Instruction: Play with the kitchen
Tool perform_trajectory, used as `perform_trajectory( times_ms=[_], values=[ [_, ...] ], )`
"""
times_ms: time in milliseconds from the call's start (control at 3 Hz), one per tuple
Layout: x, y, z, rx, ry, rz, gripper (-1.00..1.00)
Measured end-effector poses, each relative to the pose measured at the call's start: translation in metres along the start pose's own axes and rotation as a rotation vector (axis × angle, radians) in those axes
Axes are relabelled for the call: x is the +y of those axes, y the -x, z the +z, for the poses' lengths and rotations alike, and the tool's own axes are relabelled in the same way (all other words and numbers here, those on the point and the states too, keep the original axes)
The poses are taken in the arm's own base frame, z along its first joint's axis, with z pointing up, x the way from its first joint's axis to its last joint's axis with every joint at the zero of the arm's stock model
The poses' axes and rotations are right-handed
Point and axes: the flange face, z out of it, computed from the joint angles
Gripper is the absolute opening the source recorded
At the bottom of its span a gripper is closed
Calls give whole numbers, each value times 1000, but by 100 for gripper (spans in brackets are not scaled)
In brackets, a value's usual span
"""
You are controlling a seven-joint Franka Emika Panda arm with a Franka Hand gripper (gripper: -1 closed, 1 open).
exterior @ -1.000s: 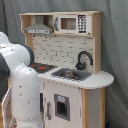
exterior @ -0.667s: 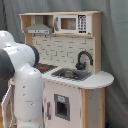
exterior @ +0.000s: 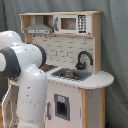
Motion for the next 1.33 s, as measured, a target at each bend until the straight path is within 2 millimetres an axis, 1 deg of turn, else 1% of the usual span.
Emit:
perform_trajectory(
  times_ms=[667,1000,1333],
  values=[
    [2,9,35,67,-91,-90,100],
    [5,15,48,111,-137,-128,100],
    [16,18,60,165,-186,-163,100]
  ],
)
